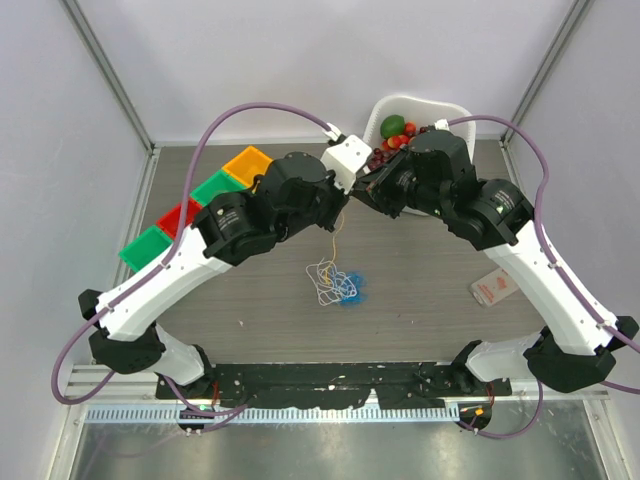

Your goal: Untangle the cables

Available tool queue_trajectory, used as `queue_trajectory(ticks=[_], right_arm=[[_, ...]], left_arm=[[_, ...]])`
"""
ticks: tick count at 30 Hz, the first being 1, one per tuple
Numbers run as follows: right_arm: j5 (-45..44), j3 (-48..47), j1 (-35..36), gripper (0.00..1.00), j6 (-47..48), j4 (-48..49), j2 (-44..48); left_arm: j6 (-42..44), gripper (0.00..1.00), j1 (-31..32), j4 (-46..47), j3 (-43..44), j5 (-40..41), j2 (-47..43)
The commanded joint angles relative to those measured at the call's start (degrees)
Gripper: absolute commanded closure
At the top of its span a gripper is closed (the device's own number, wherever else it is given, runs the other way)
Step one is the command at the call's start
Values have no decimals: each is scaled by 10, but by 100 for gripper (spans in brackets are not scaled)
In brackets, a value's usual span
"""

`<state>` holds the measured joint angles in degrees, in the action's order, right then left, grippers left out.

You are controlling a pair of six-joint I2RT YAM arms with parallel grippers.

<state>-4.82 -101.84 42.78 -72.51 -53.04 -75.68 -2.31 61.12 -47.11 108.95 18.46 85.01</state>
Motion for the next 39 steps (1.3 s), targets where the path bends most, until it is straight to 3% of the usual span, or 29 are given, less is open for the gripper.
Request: queue_trajectory(ticks=[1,5,8,10,11,12,16,23,26,33,39], right_arm=[[14,9,-3,99,-31,41,11],[15,16,-4,99,-35,46,15],[16,36,-9,100,-32,56,22],[10,52,-23,78,2,65,32],[3,59,-29,56,26,65,43],[3,80,-43,43,41,68,49],[77,139,-103,28,125,73,91],[51,154,-150,25,259,46,157],[21,163,-152,25,274,36,164],[-12,148,-155,26,303,10,163],[-34,132,-159,25,330,7,169]], left_arm=[[-4,83,2,66,-9,11,2],[-3,100,2,87,-29,19,-2],[3,100,1,113,-64,29,-16],[-2,100,-11,138,-92,37,-27],[-13,100,-23,147,-106,36,-33],[-32,100,-39,157,-120,33,-36],[-103,100,-138,212,-190,-15,-57],[-241,100,-313,314,-264,-66,-24],[-299,100,-392,428,-309,-121,10],[-260,100,-498,540,-252,-200,153],[-281,100,-538,655,-233,-238,262]])
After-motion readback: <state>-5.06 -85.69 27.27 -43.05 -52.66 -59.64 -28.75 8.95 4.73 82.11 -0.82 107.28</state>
